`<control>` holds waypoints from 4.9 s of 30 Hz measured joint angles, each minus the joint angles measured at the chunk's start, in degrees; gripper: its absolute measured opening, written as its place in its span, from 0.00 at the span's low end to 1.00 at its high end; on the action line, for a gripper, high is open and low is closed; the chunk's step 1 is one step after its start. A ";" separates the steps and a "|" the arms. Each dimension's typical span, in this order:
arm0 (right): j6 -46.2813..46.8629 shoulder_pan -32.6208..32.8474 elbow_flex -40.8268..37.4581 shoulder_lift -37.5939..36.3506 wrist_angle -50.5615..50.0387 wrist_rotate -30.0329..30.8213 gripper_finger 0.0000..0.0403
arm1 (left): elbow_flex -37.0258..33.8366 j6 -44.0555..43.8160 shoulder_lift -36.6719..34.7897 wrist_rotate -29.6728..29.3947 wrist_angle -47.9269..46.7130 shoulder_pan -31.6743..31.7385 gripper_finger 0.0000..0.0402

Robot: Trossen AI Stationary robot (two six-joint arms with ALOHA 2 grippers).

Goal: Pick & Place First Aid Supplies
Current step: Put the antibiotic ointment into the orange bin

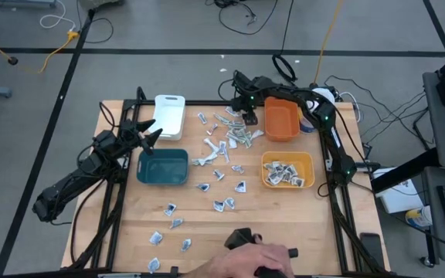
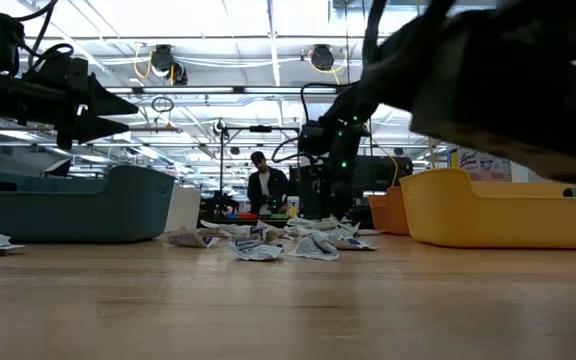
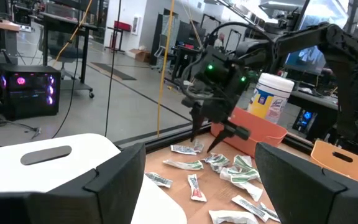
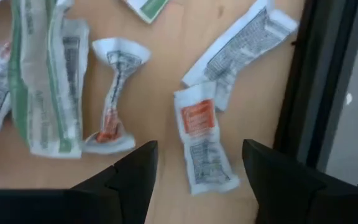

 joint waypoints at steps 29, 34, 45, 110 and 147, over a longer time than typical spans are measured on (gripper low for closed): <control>9.45 3.55 -1.49 -5.50 -4.48 4.26 0.00 | 0.01 -0.01 -0.01 0.00 0.00 -0.02 0.76; 19.41 3.91 -1.43 -9.78 -7.04 6.17 0.00 | 0.01 0.00 0.01 0.00 0.00 0.00 0.76; 46.72 4.20 -1.32 -18.31 -15.24 10.81 0.00 | 0.01 0.00 0.00 0.00 0.00 -0.01 0.76; 17.39 -2.95 -24.51 -28.87 -15.72 14.86 0.62 | 0.00 0.00 0.00 -0.01 -0.01 -0.01 0.76; 16.68 6.83 -1.31 -8.47 -4.99 4.10 0.62 | 0.01 0.00 0.00 0.00 0.00 0.00 0.76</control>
